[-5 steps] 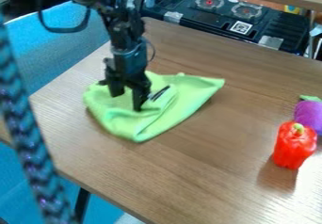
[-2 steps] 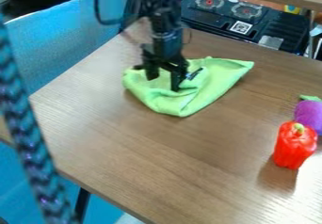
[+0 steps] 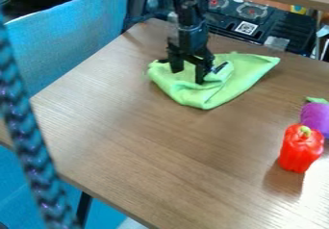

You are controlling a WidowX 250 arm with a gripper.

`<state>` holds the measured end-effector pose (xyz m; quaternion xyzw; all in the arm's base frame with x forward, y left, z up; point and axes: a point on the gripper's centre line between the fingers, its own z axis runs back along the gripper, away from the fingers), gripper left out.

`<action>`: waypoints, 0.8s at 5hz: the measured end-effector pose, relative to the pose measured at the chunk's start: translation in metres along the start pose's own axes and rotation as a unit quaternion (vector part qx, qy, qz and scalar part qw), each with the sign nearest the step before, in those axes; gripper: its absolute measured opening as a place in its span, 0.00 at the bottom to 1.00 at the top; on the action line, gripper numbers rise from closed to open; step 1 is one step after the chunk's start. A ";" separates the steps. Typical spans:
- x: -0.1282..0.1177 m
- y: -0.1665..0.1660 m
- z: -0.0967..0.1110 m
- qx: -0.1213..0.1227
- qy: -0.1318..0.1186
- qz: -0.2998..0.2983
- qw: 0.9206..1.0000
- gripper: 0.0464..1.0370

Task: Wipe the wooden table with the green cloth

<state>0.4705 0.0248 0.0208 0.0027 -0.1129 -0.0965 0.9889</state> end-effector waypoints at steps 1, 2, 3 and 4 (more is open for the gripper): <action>-0.001 0.002 0.000 -0.002 0.002 -0.001 1.000 0.96; -0.020 0.010 -0.001 -0.003 0.010 -0.003 1.000 0.96; -0.052 0.015 0.004 0.001 0.021 -0.017 1.000 0.96; -0.082 0.024 0.008 0.007 0.029 -0.028 0.999 0.96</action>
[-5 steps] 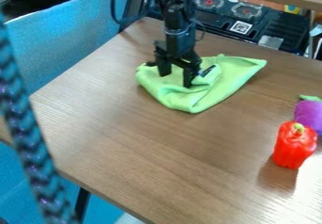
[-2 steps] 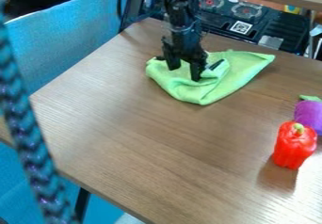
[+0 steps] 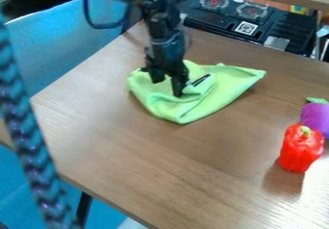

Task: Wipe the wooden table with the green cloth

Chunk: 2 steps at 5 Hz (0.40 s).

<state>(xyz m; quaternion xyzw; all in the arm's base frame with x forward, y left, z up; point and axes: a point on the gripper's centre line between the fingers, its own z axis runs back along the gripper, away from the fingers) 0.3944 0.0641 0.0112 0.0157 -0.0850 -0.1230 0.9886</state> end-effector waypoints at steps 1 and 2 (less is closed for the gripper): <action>-0.041 0.010 0.007 0.007 0.009 -0.011 1.000 0.96; -0.068 0.016 0.011 0.018 0.007 -0.024 1.000 0.96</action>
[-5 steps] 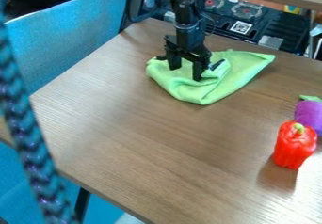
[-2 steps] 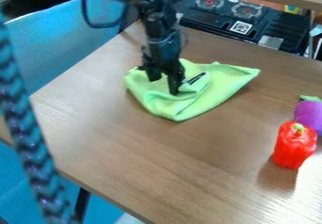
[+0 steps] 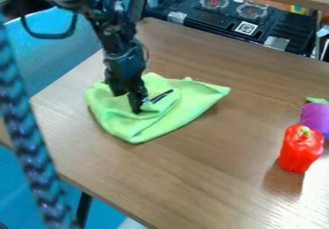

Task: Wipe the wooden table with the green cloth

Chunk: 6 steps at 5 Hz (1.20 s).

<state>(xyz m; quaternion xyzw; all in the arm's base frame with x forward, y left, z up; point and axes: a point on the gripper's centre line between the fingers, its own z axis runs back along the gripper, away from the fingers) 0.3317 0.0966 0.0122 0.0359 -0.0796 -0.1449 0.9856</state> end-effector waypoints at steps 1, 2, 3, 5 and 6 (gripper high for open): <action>-0.004 0.001 0.000 0.003 0.000 -0.007 1.000 0.96; 0.010 0.002 -0.002 -0.003 -0.002 -0.016 1.000 0.96; 0.037 -0.006 -0.003 -0.028 -0.024 -0.056 0.998 0.96; 0.091 -0.028 -0.004 -0.053 -0.047 -0.054 0.996 0.96; 0.114 -0.034 -0.002 -0.062 -0.055 -0.054 0.995 0.96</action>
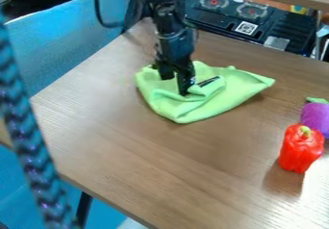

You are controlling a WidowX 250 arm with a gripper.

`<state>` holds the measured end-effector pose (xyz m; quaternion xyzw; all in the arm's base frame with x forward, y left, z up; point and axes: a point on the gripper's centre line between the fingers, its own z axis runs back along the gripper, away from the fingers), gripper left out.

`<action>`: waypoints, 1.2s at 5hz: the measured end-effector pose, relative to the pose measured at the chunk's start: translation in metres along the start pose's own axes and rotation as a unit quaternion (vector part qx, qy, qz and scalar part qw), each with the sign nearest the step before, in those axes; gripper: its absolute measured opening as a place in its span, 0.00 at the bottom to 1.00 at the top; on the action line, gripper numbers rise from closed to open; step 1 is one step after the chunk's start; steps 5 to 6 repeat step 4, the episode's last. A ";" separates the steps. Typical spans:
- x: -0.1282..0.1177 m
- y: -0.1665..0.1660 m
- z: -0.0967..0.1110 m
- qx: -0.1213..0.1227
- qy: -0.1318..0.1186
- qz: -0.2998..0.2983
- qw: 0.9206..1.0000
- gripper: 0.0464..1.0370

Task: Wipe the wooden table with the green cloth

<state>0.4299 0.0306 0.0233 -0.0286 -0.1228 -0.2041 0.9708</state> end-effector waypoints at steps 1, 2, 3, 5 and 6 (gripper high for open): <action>0.023 -0.007 0.005 0.001 -0.020 -0.018 1.000 0.96; 0.044 -0.006 0.022 -0.004 -0.049 -0.021 0.999 0.96; 0.057 0.000 0.042 -0.023 -0.072 -0.007 0.997 0.96; 0.058 0.011 0.070 -0.035 -0.088 0.004 0.996 0.96; 0.058 0.011 0.070 -0.035 -0.088 0.004 0.996 0.96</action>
